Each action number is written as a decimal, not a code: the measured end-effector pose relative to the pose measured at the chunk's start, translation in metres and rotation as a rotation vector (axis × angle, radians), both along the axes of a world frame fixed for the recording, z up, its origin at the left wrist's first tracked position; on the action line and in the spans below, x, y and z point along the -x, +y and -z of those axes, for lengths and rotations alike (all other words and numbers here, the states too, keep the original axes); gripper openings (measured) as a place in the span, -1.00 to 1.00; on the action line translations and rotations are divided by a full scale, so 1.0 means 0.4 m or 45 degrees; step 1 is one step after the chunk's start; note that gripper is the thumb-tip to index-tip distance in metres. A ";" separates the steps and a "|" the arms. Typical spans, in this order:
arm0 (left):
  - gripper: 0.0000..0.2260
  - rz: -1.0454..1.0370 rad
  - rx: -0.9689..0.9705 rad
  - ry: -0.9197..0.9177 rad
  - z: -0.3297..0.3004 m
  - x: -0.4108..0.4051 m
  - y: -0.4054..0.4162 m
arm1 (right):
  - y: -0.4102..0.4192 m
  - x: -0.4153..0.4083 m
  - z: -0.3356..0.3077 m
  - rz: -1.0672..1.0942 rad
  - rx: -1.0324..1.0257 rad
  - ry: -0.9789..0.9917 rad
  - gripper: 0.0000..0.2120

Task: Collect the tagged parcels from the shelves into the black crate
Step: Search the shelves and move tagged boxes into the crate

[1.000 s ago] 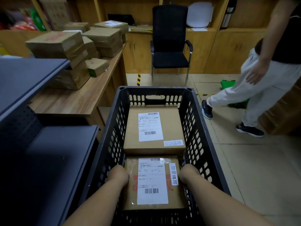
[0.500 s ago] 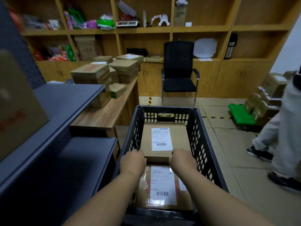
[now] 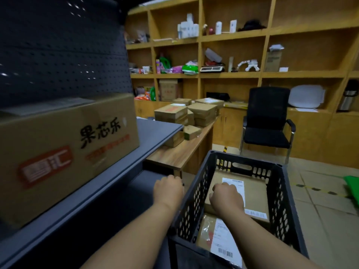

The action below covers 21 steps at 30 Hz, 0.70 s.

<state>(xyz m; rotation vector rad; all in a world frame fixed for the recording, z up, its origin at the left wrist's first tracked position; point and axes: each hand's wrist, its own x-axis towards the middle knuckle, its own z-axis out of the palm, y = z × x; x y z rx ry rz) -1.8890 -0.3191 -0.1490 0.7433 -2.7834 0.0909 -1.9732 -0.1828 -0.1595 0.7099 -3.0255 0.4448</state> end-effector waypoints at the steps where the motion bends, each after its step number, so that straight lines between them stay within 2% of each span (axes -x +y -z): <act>1: -0.78 -0.030 -0.004 0.006 -0.009 -0.011 0.003 | -0.005 0.000 -0.007 -0.039 0.016 0.004 -0.82; 5: -0.81 -0.191 0.011 -0.012 -0.043 -0.066 0.029 | -0.010 -0.010 -0.037 -0.206 0.096 0.025 -0.81; 12: -0.74 -0.495 0.045 0.043 -0.099 -0.199 0.125 | 0.016 -0.068 -0.101 -0.510 0.063 0.172 -0.82; 21: -0.76 -0.848 0.114 0.080 -0.131 -0.474 0.229 | -0.003 -0.270 -0.124 -0.913 0.168 0.171 -0.72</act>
